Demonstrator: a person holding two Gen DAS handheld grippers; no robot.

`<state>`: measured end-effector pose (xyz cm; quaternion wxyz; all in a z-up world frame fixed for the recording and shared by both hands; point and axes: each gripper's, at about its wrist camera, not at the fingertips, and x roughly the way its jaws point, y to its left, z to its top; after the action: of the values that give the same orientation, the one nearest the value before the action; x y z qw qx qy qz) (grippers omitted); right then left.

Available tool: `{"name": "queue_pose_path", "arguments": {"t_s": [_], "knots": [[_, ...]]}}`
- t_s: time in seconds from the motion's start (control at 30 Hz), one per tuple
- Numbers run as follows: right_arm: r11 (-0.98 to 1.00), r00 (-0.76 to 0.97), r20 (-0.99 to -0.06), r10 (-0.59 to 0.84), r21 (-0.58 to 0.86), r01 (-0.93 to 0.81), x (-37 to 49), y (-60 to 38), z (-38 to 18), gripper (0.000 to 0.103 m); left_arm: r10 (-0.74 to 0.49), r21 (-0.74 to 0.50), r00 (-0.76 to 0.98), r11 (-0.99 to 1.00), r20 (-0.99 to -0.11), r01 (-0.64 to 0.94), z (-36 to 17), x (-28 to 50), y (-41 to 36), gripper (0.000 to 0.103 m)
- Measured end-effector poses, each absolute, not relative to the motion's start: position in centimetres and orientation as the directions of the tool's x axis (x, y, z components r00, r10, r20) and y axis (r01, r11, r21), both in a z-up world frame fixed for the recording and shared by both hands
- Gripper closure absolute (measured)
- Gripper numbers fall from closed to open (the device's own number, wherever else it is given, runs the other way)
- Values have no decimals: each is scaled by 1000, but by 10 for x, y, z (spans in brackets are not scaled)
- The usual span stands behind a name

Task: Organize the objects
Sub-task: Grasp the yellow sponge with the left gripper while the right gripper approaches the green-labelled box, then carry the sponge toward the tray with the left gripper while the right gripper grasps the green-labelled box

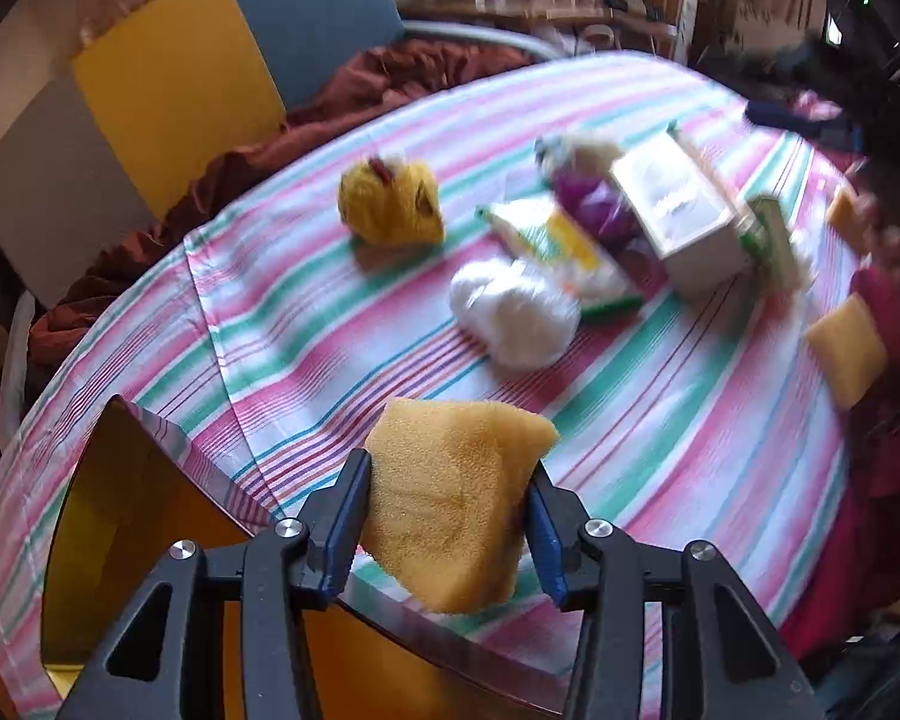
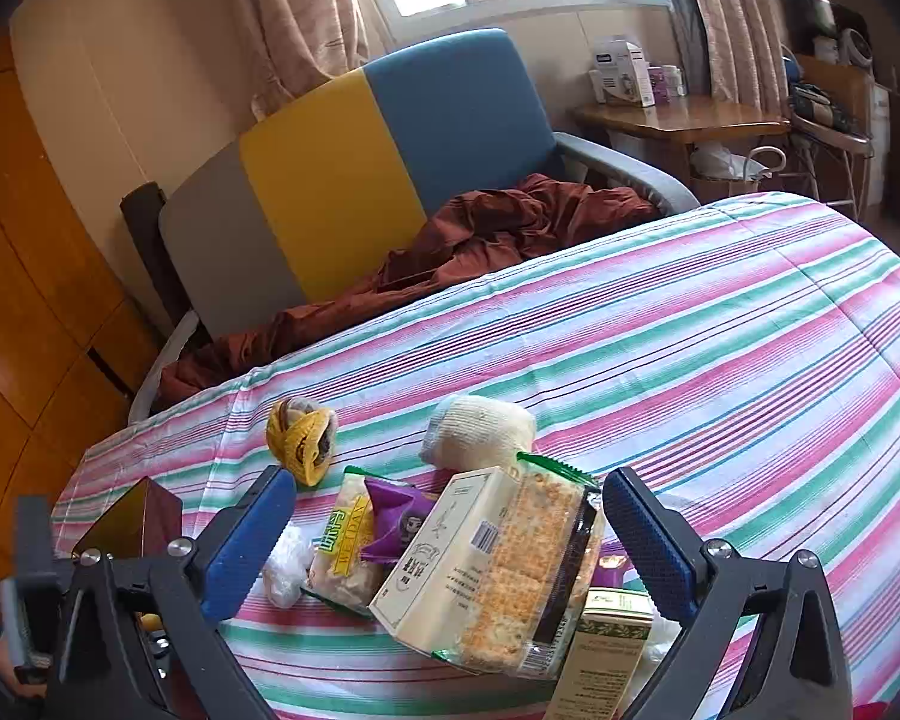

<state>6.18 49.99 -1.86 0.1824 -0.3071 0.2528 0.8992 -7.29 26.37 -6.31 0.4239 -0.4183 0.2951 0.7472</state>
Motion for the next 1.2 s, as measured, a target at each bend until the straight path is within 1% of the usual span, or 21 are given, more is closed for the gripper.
{"name": "queue_pose_path", "arguments": {"t_s": [0.07,0.17,0.27,0.37,0.47,0.57,0.73,0.8,0.87,0.9,0.97,1.0,1.03,1.07,1.13,1.2], "knots": [[-794,-736,-654,177,347,-499,62,503,-21,0,447,50,-295,-482,-844,-875,-47,-57,257,55],[-784,-718,-677,160,355,-509,61,505,-27,0,527,-38,-270,-501,-806,-865,-31,-40,245,55],[-786,-688,-718,106,364,-501,59,502,-33,0,572,-66,-276,-504,-773,-861,-21,-15,232,55],[-820,-670,-741,45,356,-449,65,493,-27,0,611,-120,-257,-507,-749,-853,-18,-2,221,55],[-865,-621,-784,9,305,-398,79,487,-17,0,631,-157,-249,-516,-735,-842,-20,1,211,55],[-884,-553,-833,-9,266,-385,97,487,-12,0,643,-186,-245,-526,-726,-830,-23,1,202,54],[-922,-401,-916,-9,163,-351,118,477,-24,1,654,-204,-252,-538,-713,-818,-25,6,193,54],[-921,-369,-930,3,140,-363,124,478,-30,1,658,-211,-255,-542,-708,-814,-24,7,188,54],[-898,-368,-930,24,141,-416,125,486,-30,1,665,-222,-258,-547,-701,-807,-23,9,182,54],[-883,-375,-926,34,148,-445,125,491,-30,2,667,-227,-261,-551,-698,-803,-23,10,179,54],[-868,-382,-922,67,135,-478,119,496,-31,11,671,-232,-268,-558,-692,-797,-21,11,172,54],[-864,-371,-924,93,111,-492,115,498,-33,21,671,-236,-272,-564,-690,-791,-21,12,167,54],[-858,-352,-929,115,86,-507,109,499,-36,27,671,-238,-276,-569,-688,-787,-21,12,164,54],[-854,-336,-932,135,63,-517,105,501,-38,30,670,-240,-282,-576,-687,-782,-20,12,160,54],[-848,-324,-930,176,24,-530,96,502,-41,41,665,-244,-295,-593,-686,-768,-20,11,151,54],[-835,-323,-923,207,5,-550,91,505,-43,46,661,-249,-306,-607,-685,-755,-20,10,142,54]]}}
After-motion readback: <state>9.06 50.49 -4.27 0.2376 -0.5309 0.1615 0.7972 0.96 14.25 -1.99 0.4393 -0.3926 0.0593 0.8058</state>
